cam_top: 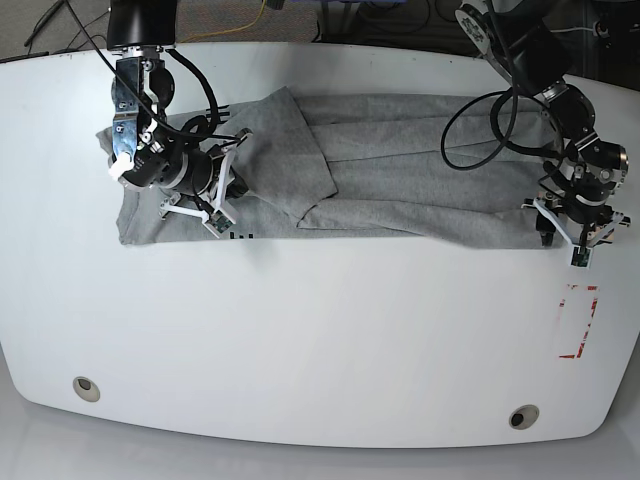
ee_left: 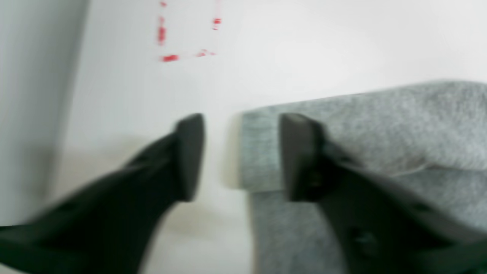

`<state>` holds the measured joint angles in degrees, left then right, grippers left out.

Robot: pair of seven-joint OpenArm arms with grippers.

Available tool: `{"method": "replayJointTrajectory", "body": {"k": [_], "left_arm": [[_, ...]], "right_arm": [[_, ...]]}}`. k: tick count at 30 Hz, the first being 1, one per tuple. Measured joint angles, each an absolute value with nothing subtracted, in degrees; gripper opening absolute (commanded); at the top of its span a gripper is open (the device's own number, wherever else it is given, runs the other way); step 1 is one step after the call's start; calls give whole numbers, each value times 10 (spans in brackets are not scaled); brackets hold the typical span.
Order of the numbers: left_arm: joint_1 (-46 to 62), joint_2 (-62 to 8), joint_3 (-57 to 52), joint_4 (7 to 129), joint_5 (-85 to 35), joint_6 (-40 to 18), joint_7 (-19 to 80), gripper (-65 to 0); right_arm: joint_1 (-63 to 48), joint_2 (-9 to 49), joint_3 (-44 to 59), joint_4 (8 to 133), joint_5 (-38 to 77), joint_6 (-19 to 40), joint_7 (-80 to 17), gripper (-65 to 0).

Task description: Layout the t-shirt on the table in an organized manner, then fold the t-shirt properly

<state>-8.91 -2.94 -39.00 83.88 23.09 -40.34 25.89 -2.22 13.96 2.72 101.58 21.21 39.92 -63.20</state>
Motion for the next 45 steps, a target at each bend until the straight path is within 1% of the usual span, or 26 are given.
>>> {"method": "replayJointTrajectory", "body": {"k": [1,3,5,6,14,22,27,33,39,45], "left_arm": [[-94,-30,-390,828,230,-404,259,-132],[-101,-32,-390,813,231,-404,260,-66],[-107,-33,-390,804,231,-404,260,-14],[-111,-35,-390,800,230,-403,260,-1],[-144,-40,-389,755,230,-403,259,0],[-171,-71,-393,664,232,-397,257,-1],[-172,-74,-390,655,229,-406,256,-1],[-173,-81,-391,653,229,-403,256,-1],[-175,-84,-393,608,216,-397,238,-1],[-178,-83,-392,601,214,-399,239,-3]], "right_arm": [[-22,140,28,1016,212,399,-632,-650],[-22,140,28,1016,213,399,-632,-650],[-22,139,28,1016,213,399,-632,-650],[-22,139,28,1016,214,399,-632,-650],[-23,139,28,1016,212,399,-632,-650],[-23,139,30,1016,212,399,-631,-650],[-23,138,30,1016,214,399,-630,-650],[-23,139,30,1016,213,399,-630,-650],[-23,139,30,1016,212,399,-630,-650],[-23,140,30,1016,212,399,-630,-650]]}}
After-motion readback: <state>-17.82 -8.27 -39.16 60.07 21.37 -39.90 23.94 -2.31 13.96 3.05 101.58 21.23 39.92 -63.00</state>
